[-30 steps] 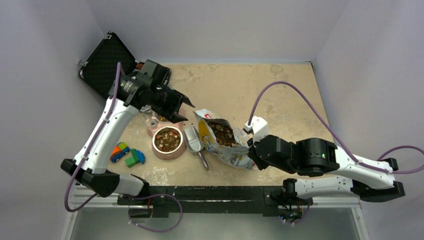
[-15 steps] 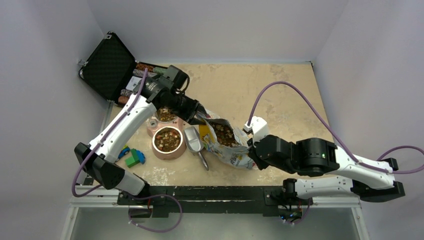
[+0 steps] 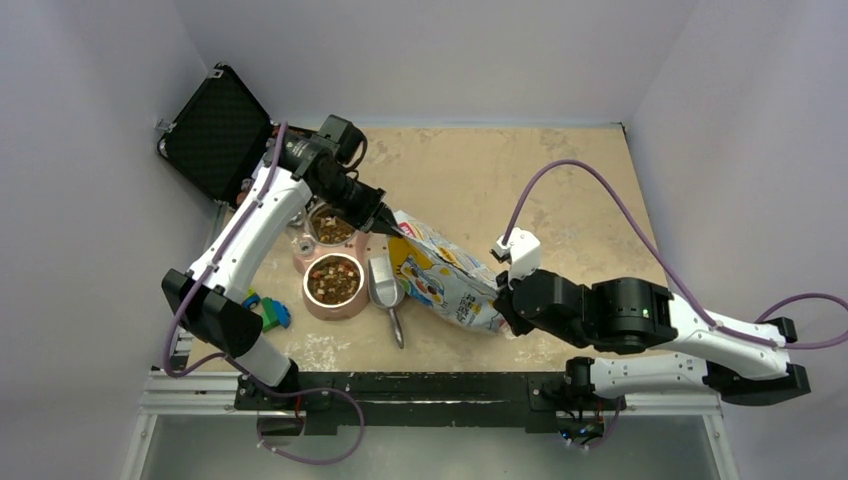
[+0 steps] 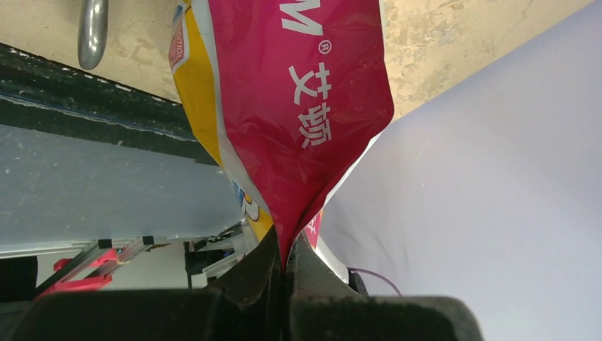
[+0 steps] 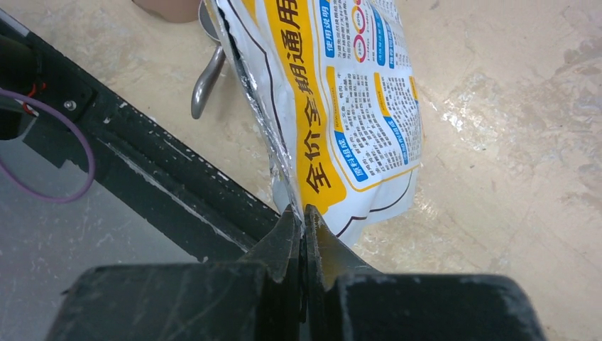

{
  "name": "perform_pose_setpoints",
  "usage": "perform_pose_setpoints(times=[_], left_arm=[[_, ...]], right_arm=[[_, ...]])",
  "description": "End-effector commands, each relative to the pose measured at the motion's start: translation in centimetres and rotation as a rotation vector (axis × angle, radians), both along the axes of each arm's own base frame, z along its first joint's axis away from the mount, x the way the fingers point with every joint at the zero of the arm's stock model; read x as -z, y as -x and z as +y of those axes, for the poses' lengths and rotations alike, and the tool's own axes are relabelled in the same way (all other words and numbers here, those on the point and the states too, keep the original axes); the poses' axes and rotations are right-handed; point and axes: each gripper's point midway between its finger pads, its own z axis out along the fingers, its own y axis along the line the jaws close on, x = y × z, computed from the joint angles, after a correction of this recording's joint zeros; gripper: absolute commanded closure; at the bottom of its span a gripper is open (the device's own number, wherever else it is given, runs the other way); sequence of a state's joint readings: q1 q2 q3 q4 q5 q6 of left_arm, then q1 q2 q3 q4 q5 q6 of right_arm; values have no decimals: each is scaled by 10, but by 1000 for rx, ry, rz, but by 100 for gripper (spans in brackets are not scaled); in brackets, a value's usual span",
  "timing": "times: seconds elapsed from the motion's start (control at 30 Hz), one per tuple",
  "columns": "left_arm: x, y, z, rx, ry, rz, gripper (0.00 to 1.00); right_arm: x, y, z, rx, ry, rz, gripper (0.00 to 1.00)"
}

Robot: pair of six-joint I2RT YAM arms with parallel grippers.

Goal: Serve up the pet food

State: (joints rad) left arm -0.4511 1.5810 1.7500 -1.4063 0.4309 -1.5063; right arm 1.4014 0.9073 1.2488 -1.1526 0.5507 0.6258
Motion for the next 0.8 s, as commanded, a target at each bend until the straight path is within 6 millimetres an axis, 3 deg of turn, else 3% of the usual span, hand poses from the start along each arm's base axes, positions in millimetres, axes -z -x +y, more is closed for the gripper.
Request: perform_pose_setpoints(times=[0.0,0.07,0.2,0.3,0.37,0.47,0.63,0.7,0.77], left_arm=[[-32,-14,17,-42,16,-136,100],[-34,-10,12,-56,49,-138,100],[-34,-1,10,-63,70,-109,100],[-35,5,10,-64,75,-91,100],[-37,7,10,-71,81,-89,100],[-38,9,11,-82,88,-92,100],[-39,11,9,-72,103,-88,100],[-39,11,9,-70,107,-91,100],[-38,11,9,-69,106,-88,100]], right_arm=[[1,5,-25,-80,121,-23,100],[-9,1,-7,-138,119,-59,99],[-31,-5,40,-258,121,-130,46],[-46,-17,81,-301,138,-195,32],[-55,-33,102,-280,163,-264,30],[-54,-53,124,-244,245,-341,29],[-39,-75,132,-179,354,-375,31],[-36,-78,131,-185,355,-381,36],[-37,-81,125,-168,360,-383,51]])
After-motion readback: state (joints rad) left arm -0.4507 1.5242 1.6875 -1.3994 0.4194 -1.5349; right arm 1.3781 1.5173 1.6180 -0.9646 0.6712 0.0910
